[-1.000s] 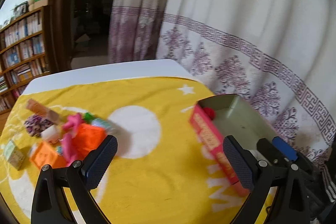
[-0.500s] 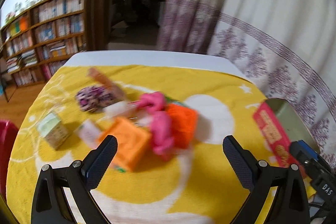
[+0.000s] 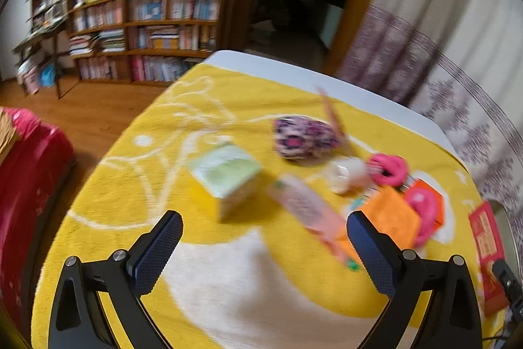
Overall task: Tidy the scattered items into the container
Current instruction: 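Withdraw both open tools from the tin back toward the scattered items, then grasp the pale green box with the left tool while the right tool grasps the pink knotted toy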
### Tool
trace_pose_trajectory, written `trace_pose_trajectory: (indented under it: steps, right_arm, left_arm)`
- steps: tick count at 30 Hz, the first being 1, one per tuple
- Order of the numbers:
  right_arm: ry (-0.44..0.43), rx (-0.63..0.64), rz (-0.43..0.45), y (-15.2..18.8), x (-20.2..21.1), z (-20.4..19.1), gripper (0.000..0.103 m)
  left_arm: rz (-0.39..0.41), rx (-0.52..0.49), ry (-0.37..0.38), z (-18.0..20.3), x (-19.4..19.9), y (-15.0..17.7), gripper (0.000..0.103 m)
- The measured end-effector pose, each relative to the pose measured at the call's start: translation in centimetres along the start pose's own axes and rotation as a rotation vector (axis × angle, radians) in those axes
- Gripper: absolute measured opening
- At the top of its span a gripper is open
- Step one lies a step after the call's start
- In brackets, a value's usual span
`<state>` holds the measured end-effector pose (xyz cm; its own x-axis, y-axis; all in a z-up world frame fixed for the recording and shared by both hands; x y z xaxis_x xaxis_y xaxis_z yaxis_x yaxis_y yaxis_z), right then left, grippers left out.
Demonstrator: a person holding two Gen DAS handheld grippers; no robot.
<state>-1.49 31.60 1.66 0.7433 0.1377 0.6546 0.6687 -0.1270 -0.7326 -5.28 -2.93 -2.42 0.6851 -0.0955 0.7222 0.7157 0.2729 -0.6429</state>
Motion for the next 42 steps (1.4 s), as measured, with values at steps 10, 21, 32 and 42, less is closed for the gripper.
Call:
trace_pose_trajectory:
  steps: [10,21,32,42]
  right_arm:
    - [-0.008,0.027,-0.032,-0.2,-1.0,-2.2,0.079]
    - [-0.087,0.075,-0.056,-1.1,-1.8,-6.2,0.079]
    - [-0.117,0.099,-0.099,-0.5,-3.3,-8.2,0.079]
    - [-0.128,0.117,-0.137,0.2,-4.6,-9.3,0.079]
  left_arm:
    - [-0.013,-0.048,-0.046,-2.7,-0.8,-1.2,0.102]
    - [-0.02,-0.242,-0.088,-2.7,-2.1,-2.5,0.102]
    - [-0.097,-0.352,-0.031,-3.1,-6.4,-2.8,0.102]
    - [-0.142,-0.304,0.007,-3.8,-8.2,-2.2,0.101]
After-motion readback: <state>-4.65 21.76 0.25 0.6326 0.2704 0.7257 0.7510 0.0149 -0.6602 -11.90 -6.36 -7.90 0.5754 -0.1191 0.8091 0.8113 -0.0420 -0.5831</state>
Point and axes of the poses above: each gripper's, at about its wrist camera, not at the fingertips, and x roughly against the way its jaws point, z to its right, y to its underside, the point moved 6 cm from there along -x, roughly the way its jaws point, and after that the axes turned 4 degrees about y, right-handed, at the moved point
